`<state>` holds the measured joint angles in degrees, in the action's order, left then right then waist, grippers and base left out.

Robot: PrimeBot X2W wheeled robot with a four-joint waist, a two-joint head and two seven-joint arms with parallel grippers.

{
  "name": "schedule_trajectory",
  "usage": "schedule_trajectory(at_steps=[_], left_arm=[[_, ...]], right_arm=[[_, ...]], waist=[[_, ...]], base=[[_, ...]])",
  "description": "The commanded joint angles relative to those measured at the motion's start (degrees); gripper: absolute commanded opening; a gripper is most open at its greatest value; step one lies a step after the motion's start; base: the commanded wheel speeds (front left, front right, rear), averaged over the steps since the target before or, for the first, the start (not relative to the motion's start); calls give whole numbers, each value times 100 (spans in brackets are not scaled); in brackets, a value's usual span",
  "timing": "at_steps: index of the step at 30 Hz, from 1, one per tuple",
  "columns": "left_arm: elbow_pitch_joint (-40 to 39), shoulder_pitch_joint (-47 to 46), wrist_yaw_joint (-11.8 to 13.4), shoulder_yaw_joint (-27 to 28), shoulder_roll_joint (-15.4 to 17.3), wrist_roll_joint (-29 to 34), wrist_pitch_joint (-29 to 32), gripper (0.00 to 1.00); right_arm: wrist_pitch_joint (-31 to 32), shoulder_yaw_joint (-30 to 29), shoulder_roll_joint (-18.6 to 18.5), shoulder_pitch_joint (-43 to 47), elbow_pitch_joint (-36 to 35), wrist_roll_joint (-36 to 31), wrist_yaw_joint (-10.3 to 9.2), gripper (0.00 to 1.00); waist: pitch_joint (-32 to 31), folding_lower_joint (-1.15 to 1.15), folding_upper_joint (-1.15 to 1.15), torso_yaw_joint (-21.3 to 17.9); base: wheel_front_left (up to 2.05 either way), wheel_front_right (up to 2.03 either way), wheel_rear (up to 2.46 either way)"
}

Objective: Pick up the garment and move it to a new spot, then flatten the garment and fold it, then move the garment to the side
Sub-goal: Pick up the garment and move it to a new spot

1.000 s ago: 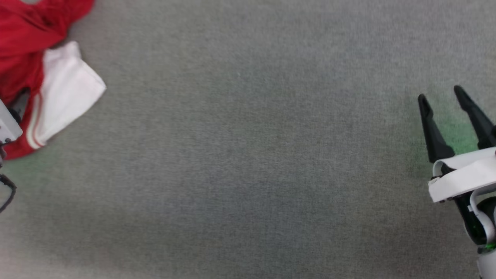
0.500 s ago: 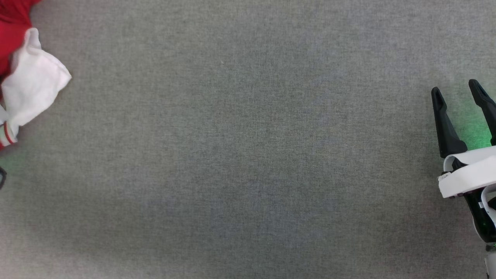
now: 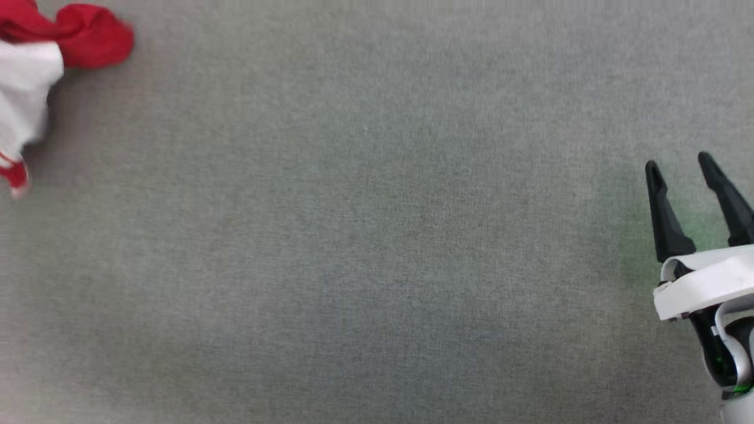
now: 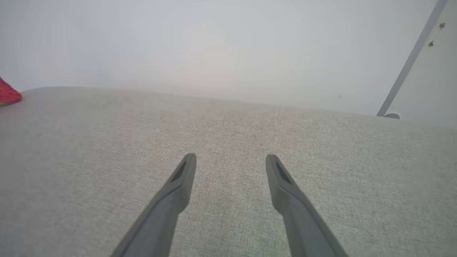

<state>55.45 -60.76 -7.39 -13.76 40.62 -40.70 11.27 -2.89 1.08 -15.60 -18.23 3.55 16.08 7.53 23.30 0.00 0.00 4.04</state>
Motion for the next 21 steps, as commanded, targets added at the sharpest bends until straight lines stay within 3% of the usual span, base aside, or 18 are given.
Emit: schedule_trajectory(at_steps=[1, 11, 21], left_arm=[[-78, -80, -8, -41, 96, 26, -94, 0], [-993, -291, -8, -546, 513, 61, -163, 0], [-2398, -38, 85, -776, 678, -162, 638, 0]], right_arm=[[-38, -3, 39, 60, 33, 16, -8, 100], [-226, 16, 206, 253, 315, 120, -8, 100], [-437, -110, 303, 353, 540, 192, -8, 100]], waist=[[-353, 0, 0, 122], [-1047, 0, 0, 148], [-1529, 0, 0, -113]], base=[[0, 0, 0], [0, 0, 0], [0, 0, 0]])
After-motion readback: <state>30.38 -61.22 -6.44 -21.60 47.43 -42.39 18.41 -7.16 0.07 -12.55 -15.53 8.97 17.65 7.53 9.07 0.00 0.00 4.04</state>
